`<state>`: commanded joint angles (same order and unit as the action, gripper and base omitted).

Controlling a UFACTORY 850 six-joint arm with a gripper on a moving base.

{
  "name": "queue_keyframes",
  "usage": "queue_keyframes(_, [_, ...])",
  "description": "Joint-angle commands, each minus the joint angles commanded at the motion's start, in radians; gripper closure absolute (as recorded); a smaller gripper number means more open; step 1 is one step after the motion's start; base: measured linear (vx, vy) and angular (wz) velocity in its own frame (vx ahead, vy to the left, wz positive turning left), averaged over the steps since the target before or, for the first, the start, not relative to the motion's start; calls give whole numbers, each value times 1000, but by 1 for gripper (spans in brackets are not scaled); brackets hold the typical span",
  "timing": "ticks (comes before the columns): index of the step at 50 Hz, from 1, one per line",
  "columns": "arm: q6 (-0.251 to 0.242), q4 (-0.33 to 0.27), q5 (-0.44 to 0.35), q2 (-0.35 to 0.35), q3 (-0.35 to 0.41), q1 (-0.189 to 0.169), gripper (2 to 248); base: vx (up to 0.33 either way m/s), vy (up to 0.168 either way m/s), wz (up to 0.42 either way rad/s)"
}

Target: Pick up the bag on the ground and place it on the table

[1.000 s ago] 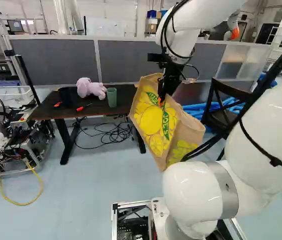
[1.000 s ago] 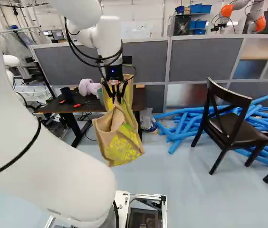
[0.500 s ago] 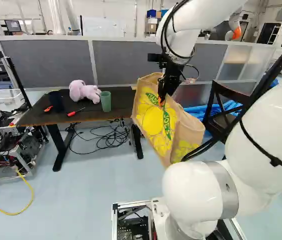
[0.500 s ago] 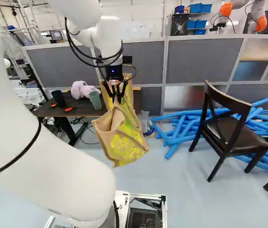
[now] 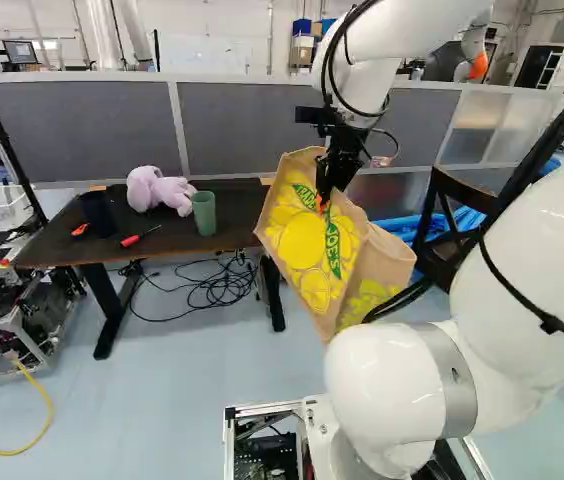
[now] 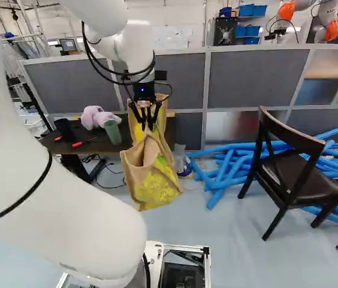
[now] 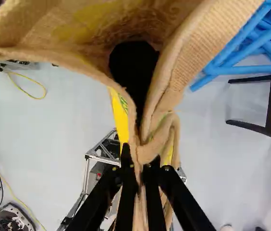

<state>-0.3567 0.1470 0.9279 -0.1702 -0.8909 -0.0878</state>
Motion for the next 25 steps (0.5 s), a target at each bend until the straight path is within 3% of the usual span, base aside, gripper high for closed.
queue_keyframes(25, [0, 0, 0, 12, -11, 1, 226, 179, 2, -5])
